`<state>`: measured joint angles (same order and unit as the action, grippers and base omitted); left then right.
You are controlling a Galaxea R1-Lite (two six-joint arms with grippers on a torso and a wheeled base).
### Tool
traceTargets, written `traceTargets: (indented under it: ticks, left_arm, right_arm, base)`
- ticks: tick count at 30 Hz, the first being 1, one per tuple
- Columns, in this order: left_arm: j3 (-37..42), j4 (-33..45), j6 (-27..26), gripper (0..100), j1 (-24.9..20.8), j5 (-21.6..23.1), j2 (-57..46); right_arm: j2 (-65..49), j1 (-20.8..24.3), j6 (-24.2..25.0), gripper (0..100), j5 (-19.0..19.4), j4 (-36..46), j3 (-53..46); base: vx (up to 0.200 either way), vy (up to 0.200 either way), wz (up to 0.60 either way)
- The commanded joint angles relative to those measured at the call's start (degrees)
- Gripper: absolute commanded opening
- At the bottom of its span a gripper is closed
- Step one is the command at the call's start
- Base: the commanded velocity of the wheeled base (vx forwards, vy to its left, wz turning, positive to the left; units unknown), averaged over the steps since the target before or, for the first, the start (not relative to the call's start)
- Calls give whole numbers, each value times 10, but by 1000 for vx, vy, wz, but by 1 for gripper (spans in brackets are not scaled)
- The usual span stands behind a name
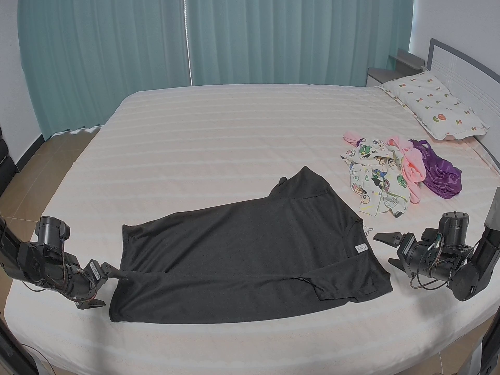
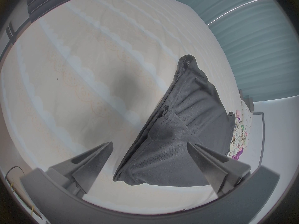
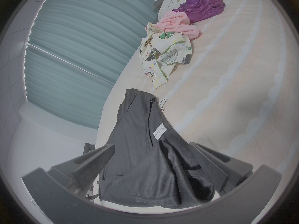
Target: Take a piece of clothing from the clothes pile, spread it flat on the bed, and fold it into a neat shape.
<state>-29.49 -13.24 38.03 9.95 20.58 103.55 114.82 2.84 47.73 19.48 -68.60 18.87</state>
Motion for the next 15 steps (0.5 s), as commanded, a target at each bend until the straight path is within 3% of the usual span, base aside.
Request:
traceTargets:
  ticks: [1, 2, 15]
  left_arm:
    - [0, 0, 0, 100, 6, 1, -2]
    - [0, 0, 0, 100, 6, 1, -2]
    - [-31, -6, 10, 100, -4, 3, 3]
  right_arm:
    - [1, 1, 0, 100, 0, 0, 0]
    - [1, 1, 0, 100, 0, 0, 0]
    - [1, 1, 0, 100, 0, 0, 3]
  base:
    - [0, 200, 0]
    - [0, 200, 0]
    - [0, 0, 0]
